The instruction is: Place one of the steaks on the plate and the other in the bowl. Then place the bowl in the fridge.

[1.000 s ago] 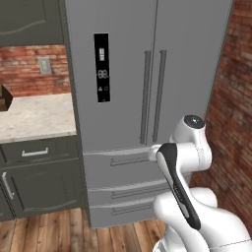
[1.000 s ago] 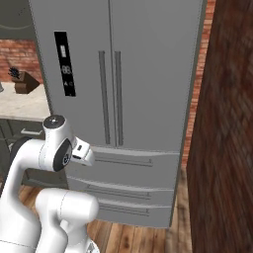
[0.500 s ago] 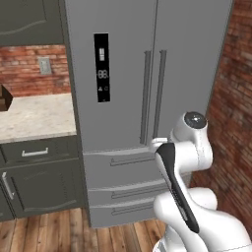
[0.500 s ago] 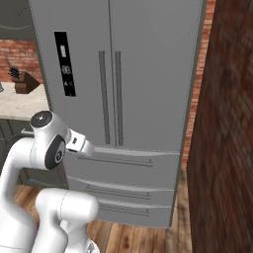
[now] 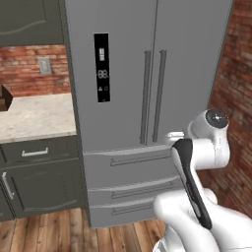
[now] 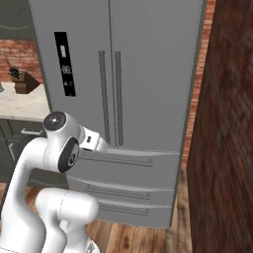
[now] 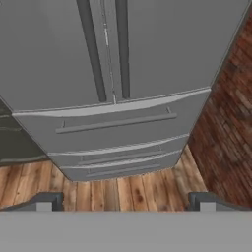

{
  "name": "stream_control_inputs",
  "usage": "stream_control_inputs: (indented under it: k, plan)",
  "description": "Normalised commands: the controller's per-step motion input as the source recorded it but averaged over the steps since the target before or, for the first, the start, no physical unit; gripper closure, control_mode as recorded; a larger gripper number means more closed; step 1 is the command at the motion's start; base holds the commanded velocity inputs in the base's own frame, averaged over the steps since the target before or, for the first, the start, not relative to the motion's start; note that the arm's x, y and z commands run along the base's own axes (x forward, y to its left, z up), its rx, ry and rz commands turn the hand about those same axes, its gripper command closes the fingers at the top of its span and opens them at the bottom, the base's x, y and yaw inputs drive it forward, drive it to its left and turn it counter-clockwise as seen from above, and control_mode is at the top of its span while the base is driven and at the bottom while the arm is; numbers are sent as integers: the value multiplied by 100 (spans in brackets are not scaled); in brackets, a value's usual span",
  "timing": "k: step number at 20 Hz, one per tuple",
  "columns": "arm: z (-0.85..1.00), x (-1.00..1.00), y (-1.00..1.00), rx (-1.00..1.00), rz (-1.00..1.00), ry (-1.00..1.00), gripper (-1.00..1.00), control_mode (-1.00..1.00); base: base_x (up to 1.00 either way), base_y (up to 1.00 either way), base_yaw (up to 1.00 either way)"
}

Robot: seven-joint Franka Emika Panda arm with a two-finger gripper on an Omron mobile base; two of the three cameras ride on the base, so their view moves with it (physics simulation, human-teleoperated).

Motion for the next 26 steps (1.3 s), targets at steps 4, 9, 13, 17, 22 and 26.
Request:
stream_control_inputs:
  k: [4, 9, 13, 17, 22, 26]
  plan:
    - [14, 0, -29, 0, 8, -30, -100, -100, 0, 0, 0]
    - [28, 0, -28, 0, 8, -22, -100, -100, 0, 0, 0]
    - [29, 13, -11, 0, 2, -4, -100, -100, 0, 0, 0]
    - [25, 47, 0, 0, 0, 0, -100, -100, 0, 0, 0]
    - [23, 56, 0, 0, 0, 0, -100, -100, 0, 0, 0]
    - [12, 48, 0, 0, 0, -6, -100, -100, 0, 0, 0]
